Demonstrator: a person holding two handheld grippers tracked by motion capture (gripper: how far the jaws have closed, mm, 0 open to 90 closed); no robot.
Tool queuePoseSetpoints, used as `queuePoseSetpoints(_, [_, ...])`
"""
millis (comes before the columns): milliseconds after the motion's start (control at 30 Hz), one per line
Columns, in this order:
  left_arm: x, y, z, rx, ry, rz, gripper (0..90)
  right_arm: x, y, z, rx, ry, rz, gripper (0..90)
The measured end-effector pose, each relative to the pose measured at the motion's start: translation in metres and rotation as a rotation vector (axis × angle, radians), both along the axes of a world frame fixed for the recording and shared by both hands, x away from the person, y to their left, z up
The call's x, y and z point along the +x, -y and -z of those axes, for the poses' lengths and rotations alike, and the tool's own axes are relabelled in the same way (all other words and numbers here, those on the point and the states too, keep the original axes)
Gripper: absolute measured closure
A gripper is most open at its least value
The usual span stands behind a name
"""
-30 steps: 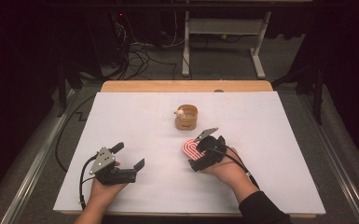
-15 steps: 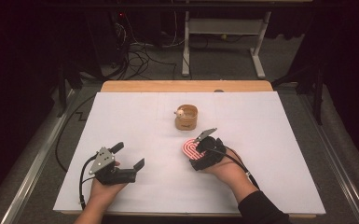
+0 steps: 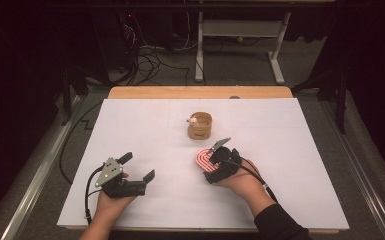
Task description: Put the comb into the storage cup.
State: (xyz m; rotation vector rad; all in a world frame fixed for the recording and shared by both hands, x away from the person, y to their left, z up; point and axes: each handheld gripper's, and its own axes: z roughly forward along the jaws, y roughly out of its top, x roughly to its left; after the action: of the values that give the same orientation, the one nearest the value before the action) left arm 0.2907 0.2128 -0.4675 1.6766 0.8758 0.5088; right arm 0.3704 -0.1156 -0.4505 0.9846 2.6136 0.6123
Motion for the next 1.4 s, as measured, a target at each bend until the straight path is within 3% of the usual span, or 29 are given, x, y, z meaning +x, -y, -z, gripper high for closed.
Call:
queuePoseSetpoints(1100, [0.0,0.0,0.0,0.002,-0.003,0.0,0.0,-0.003,0.004,-0.004,0.004,0.001,-0.025,20.6])
queuePoseSetpoints(1400, [0.0,0.0,0.0,0.004,-0.003,0.002,0.0,-0.007,0.008,-0.016,0.028,0.049,-0.023,20.5])
